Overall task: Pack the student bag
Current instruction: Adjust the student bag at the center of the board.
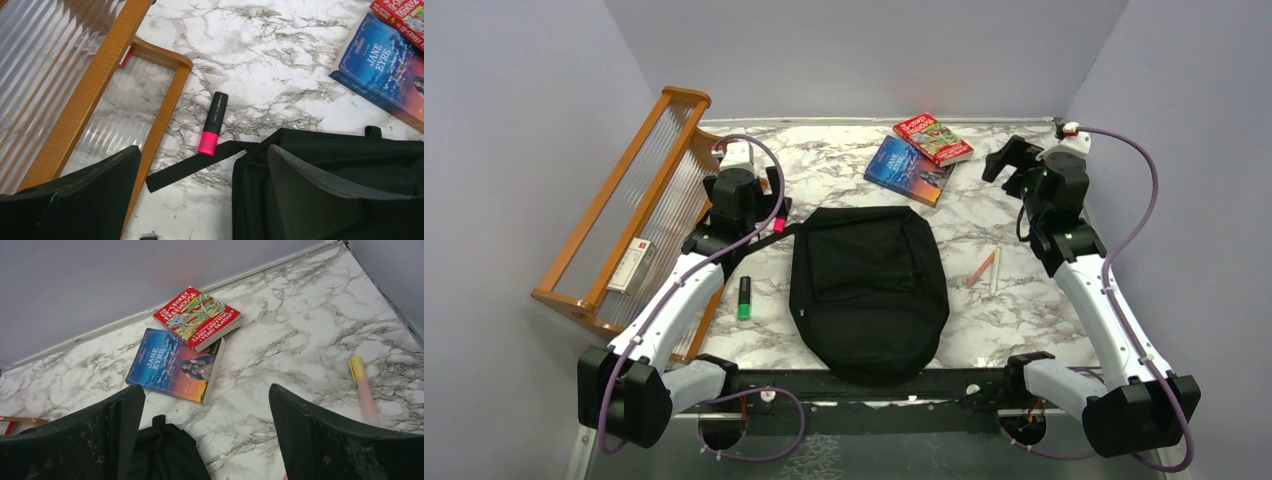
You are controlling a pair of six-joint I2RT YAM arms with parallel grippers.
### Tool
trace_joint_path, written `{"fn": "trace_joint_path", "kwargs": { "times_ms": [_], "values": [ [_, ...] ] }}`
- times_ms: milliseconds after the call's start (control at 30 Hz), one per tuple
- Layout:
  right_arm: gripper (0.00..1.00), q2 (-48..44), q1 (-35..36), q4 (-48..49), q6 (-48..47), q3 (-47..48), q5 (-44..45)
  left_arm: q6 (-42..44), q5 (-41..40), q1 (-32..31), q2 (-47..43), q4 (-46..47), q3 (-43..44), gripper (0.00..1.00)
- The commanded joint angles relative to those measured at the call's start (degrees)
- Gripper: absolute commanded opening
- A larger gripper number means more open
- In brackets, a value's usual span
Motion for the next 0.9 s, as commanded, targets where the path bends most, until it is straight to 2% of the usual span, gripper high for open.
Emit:
{"fn": "trace_joint_path", "kwargs": {
  "times_ms": [0, 200, 367, 500, 667, 867],
  "values": [
    [1.00, 0.65, -0.73, -3.09, 2.56, 2.60, -1.81, 0.96, 3.39, -0.23, 0.48, 2.64, 2.33, 0.98],
    [1.00, 2.11, -0.95, -7.44, 2.98, 5.09, -5.15, 1.04, 6.56, -0.01, 0.83, 3.09, 3.23, 0.99],
    [1.00, 5.12, -1.07, -13.51, -0.53, 9.61, -16.86, 0.24, 6.31, 0.20, 1.37, 2.82, 3.66, 0.99],
    [0.98, 7.62, -1.11, -17.07, -0.84, 9.60, -26.52, 0.24, 7.44, 0.73, 1.64, 3.21, 3.37, 0.99],
    [0.96, 13.38, -0.87, -18.52, 0.57, 5.10, -38.14, -0.89, 8.61, 1.38, 1.25, 3.48, 2.40, 0.99],
    [0.97, 17.20, 0.57, -14.70, 2.01, -3.25, -42.53, -0.93, 8.60, 1.47, 1.28, 3.53, 2.04, 0.99]
  ]
}}
